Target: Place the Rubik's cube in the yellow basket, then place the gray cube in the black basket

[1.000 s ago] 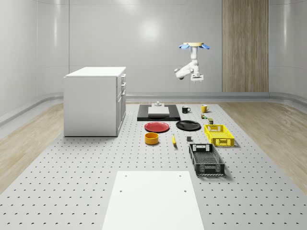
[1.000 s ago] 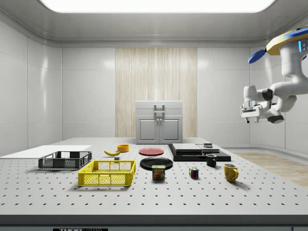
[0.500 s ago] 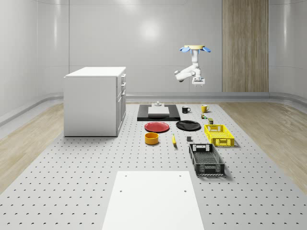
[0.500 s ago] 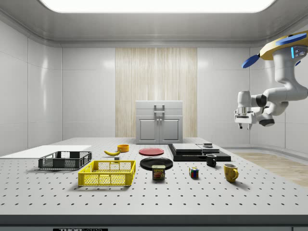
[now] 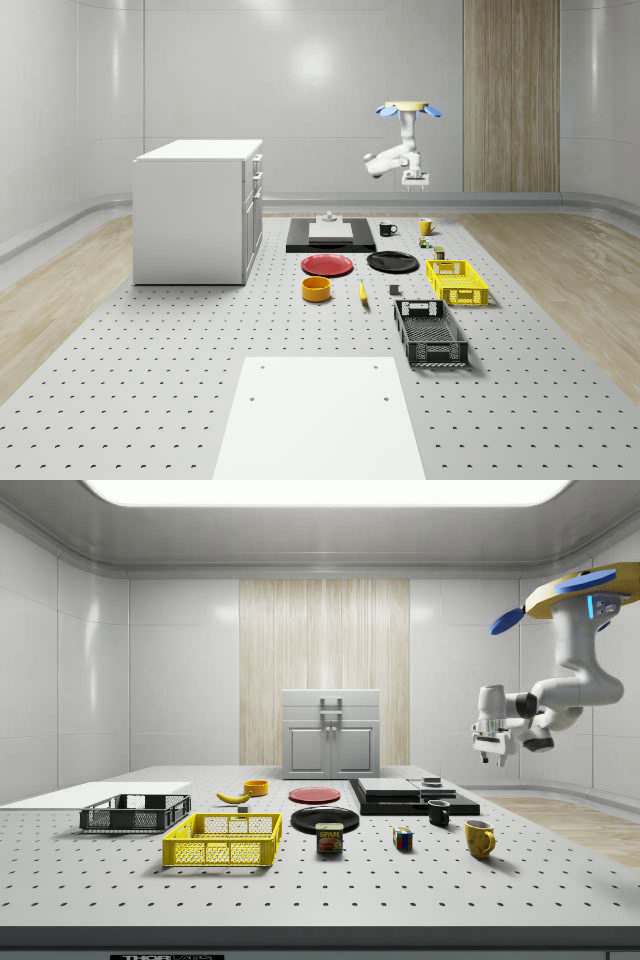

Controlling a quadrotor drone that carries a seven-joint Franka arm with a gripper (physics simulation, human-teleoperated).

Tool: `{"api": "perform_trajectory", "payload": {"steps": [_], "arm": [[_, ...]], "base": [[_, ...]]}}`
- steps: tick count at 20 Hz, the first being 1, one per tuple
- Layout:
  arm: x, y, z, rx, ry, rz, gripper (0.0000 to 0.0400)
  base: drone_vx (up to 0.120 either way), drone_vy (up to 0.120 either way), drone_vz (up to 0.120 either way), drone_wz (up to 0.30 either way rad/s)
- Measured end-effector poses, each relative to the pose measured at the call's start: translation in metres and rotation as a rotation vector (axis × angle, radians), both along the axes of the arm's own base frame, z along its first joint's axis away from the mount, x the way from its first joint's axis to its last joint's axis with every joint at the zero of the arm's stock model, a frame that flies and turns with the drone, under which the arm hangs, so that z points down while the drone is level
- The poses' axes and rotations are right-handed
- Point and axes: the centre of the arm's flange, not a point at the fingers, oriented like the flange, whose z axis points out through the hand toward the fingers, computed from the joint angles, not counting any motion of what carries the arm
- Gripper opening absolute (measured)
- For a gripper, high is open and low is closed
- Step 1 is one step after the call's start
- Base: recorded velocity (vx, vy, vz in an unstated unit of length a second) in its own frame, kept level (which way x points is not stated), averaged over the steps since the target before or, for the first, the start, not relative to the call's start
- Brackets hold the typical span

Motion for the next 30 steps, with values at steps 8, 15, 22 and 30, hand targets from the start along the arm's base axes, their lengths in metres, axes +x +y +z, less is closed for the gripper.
{"api": "perform_trajectory", "payload": {"steps": [8, 15, 22, 30], "arm": [[0.0, -0.0001, 0.0, -0.001, 0.0, 0.0, 0.04], [0.0, -0.0001, 0.0, -0.001, 0.0, 0.0, 0.04], [0.0, -0.0001, 0.0, -0.001, 0.0, 0.0, 0.04], [0.0, -0.0001, -0.0001, -0.001, 0.0, 0.0, 0.04]], "base": [[0.12, 0.06, -0.02, 0.0], [0.12, 0.0, -0.12, 0.0], [0.12, 0.0, -0.12, 0.0], [0.12, 0.0, -0.12, 0.0]]}}
